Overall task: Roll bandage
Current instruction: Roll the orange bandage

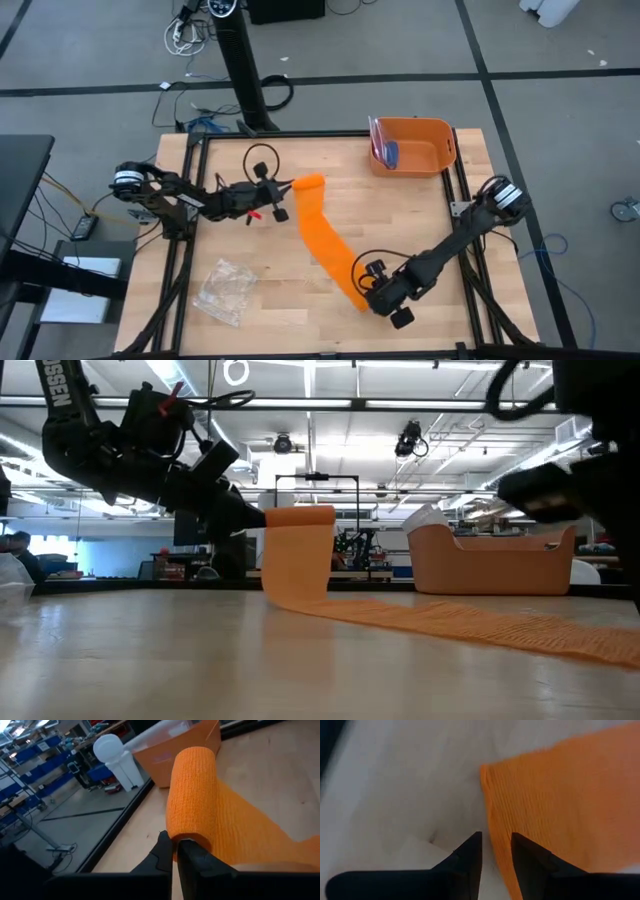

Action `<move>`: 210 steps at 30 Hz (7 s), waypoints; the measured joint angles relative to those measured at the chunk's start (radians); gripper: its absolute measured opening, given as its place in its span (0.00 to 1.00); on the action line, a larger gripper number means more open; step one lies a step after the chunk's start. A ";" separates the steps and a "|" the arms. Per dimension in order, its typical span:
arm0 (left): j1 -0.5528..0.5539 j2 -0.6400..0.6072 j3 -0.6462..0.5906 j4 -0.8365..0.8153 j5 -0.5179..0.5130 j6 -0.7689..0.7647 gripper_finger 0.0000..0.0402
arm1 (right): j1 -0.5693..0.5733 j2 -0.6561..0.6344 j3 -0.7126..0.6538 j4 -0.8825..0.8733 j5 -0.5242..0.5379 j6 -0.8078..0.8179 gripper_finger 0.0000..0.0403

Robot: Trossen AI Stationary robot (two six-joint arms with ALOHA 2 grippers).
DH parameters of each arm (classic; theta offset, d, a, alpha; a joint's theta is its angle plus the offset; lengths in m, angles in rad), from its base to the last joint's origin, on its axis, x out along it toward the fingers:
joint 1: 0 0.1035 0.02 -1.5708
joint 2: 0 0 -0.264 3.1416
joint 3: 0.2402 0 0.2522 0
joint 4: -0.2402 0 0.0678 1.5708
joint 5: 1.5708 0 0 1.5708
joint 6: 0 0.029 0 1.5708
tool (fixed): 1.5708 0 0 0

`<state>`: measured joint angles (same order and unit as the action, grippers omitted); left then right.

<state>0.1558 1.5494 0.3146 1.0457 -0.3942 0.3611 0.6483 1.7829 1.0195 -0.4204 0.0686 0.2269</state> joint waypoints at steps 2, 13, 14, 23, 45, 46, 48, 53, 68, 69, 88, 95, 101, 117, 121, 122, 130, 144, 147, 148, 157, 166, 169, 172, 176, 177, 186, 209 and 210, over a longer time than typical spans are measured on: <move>0.000 0.000 0.002 -0.010 0.000 -0.002 0.04 | 0.000 0.022 0.002 -0.002 0.006 0.002 0.23; 0.001 0.000 0.003 -0.036 -0.020 -0.002 0.04 | 0.032 -0.013 0.010 -0.030 0.094 0.028 0.02; 0.003 0.000 0.003 -0.036 -0.022 -0.002 0.04 | 0.033 -0.020 0.026 -0.044 0.098 0.039 0.02; 0.038 0.000 0.002 -0.126 -0.045 0.006 0.04 | 0.076 -0.035 0.318 -0.412 0.226 0.058 0.00; -0.179 0.000 0.002 -0.231 -0.078 0.004 0.04 | -0.051 -0.036 0.993 -0.878 0.781 -0.222 0.00; -0.196 0.000 0.005 -0.234 -0.090 0.003 0.04 | -0.065 -0.036 1.009 -0.878 0.795 -0.240 0.00; -0.226 0.000 0.021 -0.247 -0.110 0.002 0.04 | -0.095 -0.036 1.040 -0.872 0.822 -0.271 0.00; -0.282 0.000 0.097 -0.363 -0.115 0.002 0.04 | -0.163 -0.036 1.095 -0.822 0.863 -0.376 0.00; -0.440 0.000 0.167 -0.429 -0.206 0.004 0.04 | -0.291 -0.036 1.316 -0.753 0.960 -0.603 0.00; -0.449 0.000 0.167 -0.418 -0.211 0.003 0.04 | -0.298 -0.036 1.323 -0.749 0.960 -0.614 0.00; -0.530 0.000 0.164 -0.503 -0.339 -0.051 0.04 | -0.374 -0.036 1.336 -0.613 0.958 -0.793 0.00; -0.551 0.000 0.164 -0.526 -0.374 -0.057 0.04 | -0.379 -0.039 1.337 -0.566 0.959 -0.848 0.00; -0.572 0.000 0.164 -0.570 -0.395 -0.107 0.04 | -0.393 -0.062 1.337 -0.519 0.982 -0.895 0.00; -0.874 0.000 0.470 -0.766 -0.725 0.077 0.04 | -0.559 -0.068 1.337 -0.584 0.714 -0.875 0.00; -0.964 0.000 0.605 -0.927 -0.820 0.075 0.04 | -0.589 -0.068 1.337 -0.608 0.627 -0.875 0.00; -0.985 0.000 0.636 -0.964 -0.843 0.074 0.04 | -0.599 -0.068 1.337 -0.609 0.604 -0.874 0.00; -1.110 0.000 0.802 -1.185 -1.061 0.081 0.04 | -0.677 -0.068 1.279 -0.590 0.420 -0.859 0.00; -1.140 0.000 0.815 -1.059 -1.179 0.325 0.04 | -0.797 -0.067 0.924 -0.501 0.154 -0.721 0.00; -1.140 0.000 0.815 -0.960 -1.179 0.412 0.04 | -0.828 -0.066 0.803 -0.429 0.092 -0.693 0.00; -1.140 0.000 0.815 -0.933 -1.179 0.434 0.04 | -0.835 -0.066 0.762 -0.395 0.069 -0.688 0.00; -1.136 0.000 0.816 -0.880 -1.178 0.473 0.04 | -0.853 -0.066 0.497 -0.194 -0.017 -0.563 0.12; -1.081 0.000 0.816 -0.880 -1.178 0.470 0.04 | -0.835 -0.070 0.487 -0.207 -0.005 -0.533 0.41; -1.063 0.000 0.816 -0.880 -1.177 0.469 0.04 | -0.827 -0.096 0.486 -0.233 -0.004 -0.538 0.48; -1.056 0.000 0.816 -0.886 -1.176 0.439 0.04 | -0.828 -0.161 0.413 -0.215 -0.023 -0.489 0.52; -1.054 0.000 0.815 -0.910 -1.175 0.417 0.04 | -0.815 -0.261 0.159 -0.005 -0.048 -0.432 0.54; -1.051 0.000 0.815 -0.909 -1.175 0.417 0.04 | -0.802 -0.288 0.079 0.086 -0.055 -0.414 0.54; -0.967 -0.072 0.815 -0.907 -1.176 0.447 0.04 | -0.604 -0.351 -0.492 1.037 -0.043 -0.252 0.53; -0.880 -0.139 0.815 -0.673 -1.050 0.711 0.04 | -0.535 0.045 -0.514 1.450 -0.156 -0.076 0.62; -0.874 -0.139 0.815 -0.668 -1.050 0.713 0.04 | -0.527 0.058 -0.510 1.454 -0.161 -0.067 0.62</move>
<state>-0.7186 1.4105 1.1294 0.3782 -1.4440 1.0745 0.1208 1.8405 0.5094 1.0337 -0.0927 0.1601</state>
